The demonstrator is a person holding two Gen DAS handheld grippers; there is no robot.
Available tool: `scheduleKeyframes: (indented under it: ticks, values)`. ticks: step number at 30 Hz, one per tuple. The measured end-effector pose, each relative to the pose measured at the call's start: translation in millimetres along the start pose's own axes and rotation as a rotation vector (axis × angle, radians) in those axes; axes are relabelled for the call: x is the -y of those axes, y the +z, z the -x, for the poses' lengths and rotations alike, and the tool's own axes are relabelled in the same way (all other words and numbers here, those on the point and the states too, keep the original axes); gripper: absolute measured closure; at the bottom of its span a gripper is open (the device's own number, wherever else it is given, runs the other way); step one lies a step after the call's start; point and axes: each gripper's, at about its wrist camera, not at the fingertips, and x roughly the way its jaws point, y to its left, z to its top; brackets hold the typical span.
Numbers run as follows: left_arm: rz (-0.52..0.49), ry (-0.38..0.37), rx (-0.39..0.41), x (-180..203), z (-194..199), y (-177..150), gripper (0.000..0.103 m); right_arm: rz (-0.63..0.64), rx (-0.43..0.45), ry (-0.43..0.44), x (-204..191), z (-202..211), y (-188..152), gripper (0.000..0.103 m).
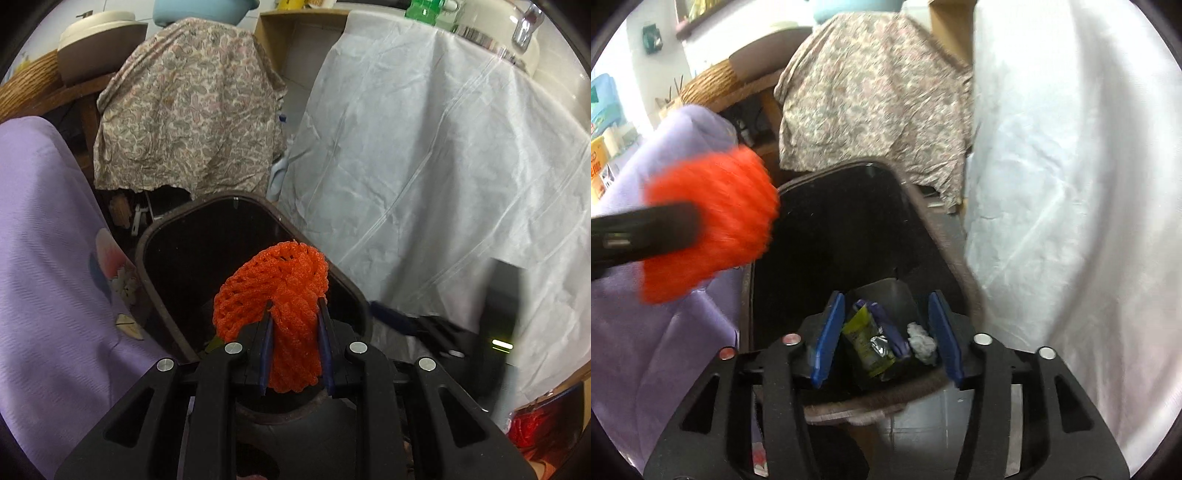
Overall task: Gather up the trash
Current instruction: 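Carry the wrapper and mesh net over the bin and open both tools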
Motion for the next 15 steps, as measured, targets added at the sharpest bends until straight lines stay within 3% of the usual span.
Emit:
scheduleKeyframes:
  ticks: [13,15]
  values:
    - [-0.006,0.051,-0.076,0,-46,-13,0.081,0.009,0.045,-0.088,17,45,-16,0.039]
    - [-0.004,0.06,-0.084,-1,-49,-15,0.07,0.005,0.049,-0.093,18,46,-16,0.035]
